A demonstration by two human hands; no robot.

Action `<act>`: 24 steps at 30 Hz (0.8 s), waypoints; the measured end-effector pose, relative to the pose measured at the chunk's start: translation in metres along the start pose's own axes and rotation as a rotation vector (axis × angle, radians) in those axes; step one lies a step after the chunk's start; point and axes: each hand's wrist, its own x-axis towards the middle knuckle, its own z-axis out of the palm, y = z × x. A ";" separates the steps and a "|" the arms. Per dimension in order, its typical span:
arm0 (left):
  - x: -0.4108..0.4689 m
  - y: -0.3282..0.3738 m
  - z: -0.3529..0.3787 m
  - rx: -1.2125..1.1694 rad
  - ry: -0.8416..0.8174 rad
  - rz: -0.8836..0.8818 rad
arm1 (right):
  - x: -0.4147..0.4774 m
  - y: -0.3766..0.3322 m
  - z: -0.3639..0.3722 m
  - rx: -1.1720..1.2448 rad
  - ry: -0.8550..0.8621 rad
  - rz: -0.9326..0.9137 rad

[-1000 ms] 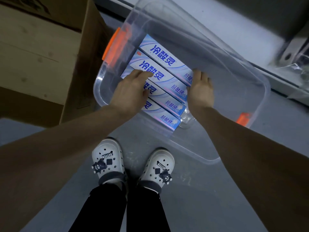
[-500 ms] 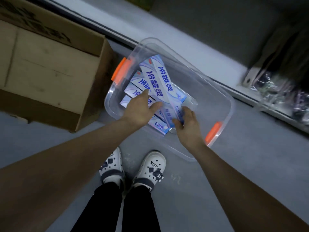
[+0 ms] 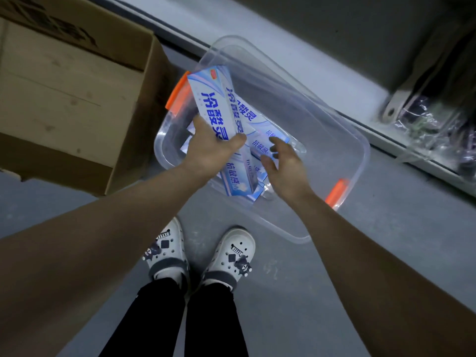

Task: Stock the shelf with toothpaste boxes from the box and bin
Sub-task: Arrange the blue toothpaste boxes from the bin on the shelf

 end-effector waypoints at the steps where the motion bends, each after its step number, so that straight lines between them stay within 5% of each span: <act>1: 0.000 0.001 0.002 0.001 0.006 0.015 | 0.011 0.005 0.003 -0.060 -0.005 -0.005; 11: 0.026 -0.019 0.023 0.135 0.120 0.083 | 0.090 0.012 0.039 -0.220 -0.157 -0.021; 24: 0.037 -0.031 0.027 0.111 0.130 0.092 | 0.103 0.012 0.032 -0.598 -0.037 -0.163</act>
